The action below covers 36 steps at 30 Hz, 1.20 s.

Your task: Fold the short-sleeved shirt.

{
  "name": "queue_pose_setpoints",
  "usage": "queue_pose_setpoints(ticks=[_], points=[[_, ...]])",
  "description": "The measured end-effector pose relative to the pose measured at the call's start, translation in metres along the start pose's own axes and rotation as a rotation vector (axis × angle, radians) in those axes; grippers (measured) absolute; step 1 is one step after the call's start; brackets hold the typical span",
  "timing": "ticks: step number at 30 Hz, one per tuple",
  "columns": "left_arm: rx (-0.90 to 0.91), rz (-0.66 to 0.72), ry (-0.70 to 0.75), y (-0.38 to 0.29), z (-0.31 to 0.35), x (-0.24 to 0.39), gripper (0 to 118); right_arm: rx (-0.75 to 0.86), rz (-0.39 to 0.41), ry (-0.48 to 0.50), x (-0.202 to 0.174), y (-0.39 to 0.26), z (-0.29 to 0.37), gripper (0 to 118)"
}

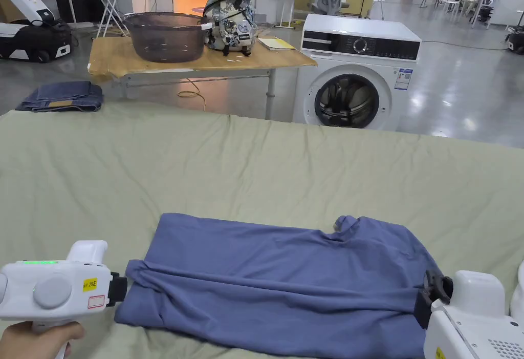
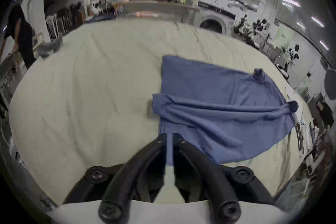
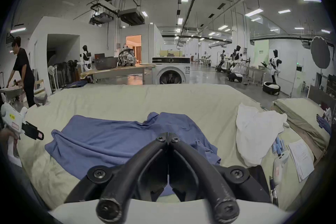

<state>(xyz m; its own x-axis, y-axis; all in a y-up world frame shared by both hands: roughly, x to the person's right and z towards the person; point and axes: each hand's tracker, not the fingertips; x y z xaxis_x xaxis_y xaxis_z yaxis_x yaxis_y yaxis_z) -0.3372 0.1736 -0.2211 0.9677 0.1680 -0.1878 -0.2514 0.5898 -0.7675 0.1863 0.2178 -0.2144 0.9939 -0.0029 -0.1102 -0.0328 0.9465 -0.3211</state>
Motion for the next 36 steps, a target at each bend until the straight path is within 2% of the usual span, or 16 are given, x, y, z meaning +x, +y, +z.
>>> queue_pose_setpoints(ticks=[2, 3, 4, 9, 11, 12, 14, 15, 16, 23, 28, 29, 30, 33, 36], points=[[-0.047, 0.021, 0.001, 0.006, -0.013, -0.005, 45, -0.015, 0.004, -0.007, 0.005, -0.003, 0.000, 0], [-0.100, 0.025, -0.007, 0.007, -0.020, -0.004, 59, -0.024, 0.006, -0.010, 0.006, -0.005, -0.001, 0], [-0.135, 0.027, 0.002, 0.007, -0.027, -0.004, 67, -0.034, 0.012, -0.015, 0.007, -0.006, -0.002, 0], [-0.239, -0.060, 0.079, -0.015, -0.044, 0.022, 70, -0.074, 0.015, -0.026, 0.014, -0.013, -0.005, 0], [-0.204, -0.097, 0.109, -0.016, -0.047, 0.024, 68, -0.091, 0.015, -0.028, 0.017, -0.016, -0.006, 0], [-0.202, -0.077, 0.123, -0.015, -0.047, 0.028, 62, -0.096, 0.012, -0.027, 0.017, -0.017, -0.006, 0], [-0.196, -0.086, 0.130, -0.018, -0.044, 0.034, 32, -0.108, 0.012, -0.030, 0.019, -0.020, -0.007, 0], [-0.181, -0.108, 0.142, -0.018, -0.040, 0.036, 7, -0.113, 0.014, -0.032, 0.020, -0.021, -0.008, 0], [-0.163, -0.114, 0.135, -0.020, -0.037, 0.036, 2, -0.117, 0.014, -0.031, 0.021, -0.022, -0.009, 0], [-0.075, -0.027, 0.060, -0.026, -0.012, 0.018, 0, -0.167, -0.004, -0.039, 0.047, -0.027, -0.023, 0], [-0.021, -0.046, 0.045, -0.033, 0.014, 0.026, 0, -0.269, -0.012, -0.066, 0.081, -0.018, -0.041, 0], [-0.018, -0.046, 0.037, -0.033, 0.016, 0.026, 0, -0.299, -0.010, -0.068, 0.089, -0.016, -0.048, 3], [-0.010, -0.048, 0.036, -0.034, 0.019, 0.027, 0, -0.301, -0.013, -0.066, 0.094, -0.016, -0.052, 20], [0.014, -0.055, 0.038, -0.035, 0.026, 0.031, 0, -0.444, 0.021, -0.041, 0.107, -0.019, -0.077, 77], [0.015, -0.052, 0.035, -0.035, 0.027, 0.032, 0, -0.558, 0.061, -0.021, 0.112, -0.035, -0.099, 78]])
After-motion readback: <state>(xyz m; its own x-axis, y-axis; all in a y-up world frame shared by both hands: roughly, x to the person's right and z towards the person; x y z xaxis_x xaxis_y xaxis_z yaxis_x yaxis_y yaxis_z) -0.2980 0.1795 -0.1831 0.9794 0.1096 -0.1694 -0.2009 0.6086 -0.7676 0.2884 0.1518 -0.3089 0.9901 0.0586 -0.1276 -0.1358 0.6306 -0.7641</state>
